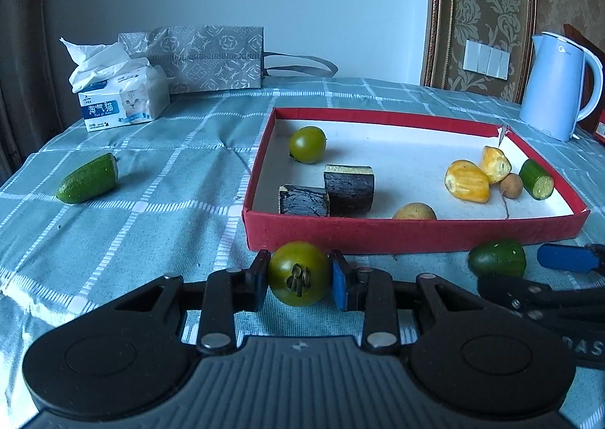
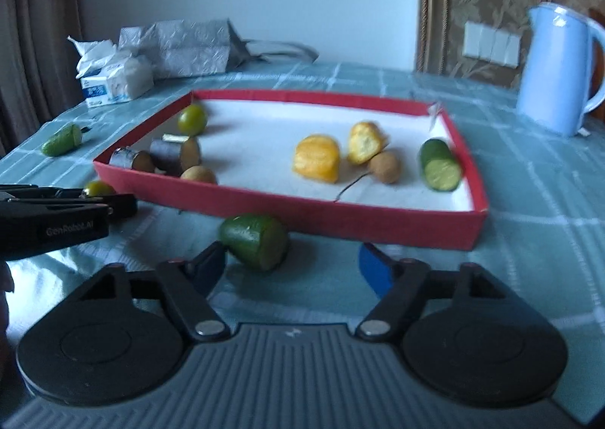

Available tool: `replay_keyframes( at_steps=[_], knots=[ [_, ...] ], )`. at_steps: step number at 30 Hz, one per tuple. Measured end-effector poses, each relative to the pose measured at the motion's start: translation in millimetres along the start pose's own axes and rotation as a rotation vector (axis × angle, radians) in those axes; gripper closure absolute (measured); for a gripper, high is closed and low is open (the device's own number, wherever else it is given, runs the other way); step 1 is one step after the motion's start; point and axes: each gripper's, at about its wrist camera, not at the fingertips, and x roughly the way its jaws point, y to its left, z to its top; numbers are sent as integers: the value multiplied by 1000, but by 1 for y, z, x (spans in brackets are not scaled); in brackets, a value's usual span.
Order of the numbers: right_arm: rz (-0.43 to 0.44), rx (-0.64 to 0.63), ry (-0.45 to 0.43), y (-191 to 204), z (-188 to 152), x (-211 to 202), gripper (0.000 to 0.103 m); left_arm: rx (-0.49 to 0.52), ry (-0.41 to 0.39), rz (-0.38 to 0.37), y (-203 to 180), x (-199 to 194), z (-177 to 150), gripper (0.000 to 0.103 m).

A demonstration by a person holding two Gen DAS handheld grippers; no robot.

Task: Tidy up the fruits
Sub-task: 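Grasp the green cucumber chunk with the right gripper while the left gripper holds the tomato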

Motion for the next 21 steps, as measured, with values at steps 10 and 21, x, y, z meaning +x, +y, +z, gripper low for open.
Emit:
replay_keyframes(
  at_steps=[10, 21],
  knots=[
    [-26, -2, -4, 10, 6, 9, 35, 6, 1, 2, -2, 0, 0, 71],
    [-48, -40, -4, 21, 7, 11, 48, 6, 1, 1, -2, 0, 0, 71]
  ],
)
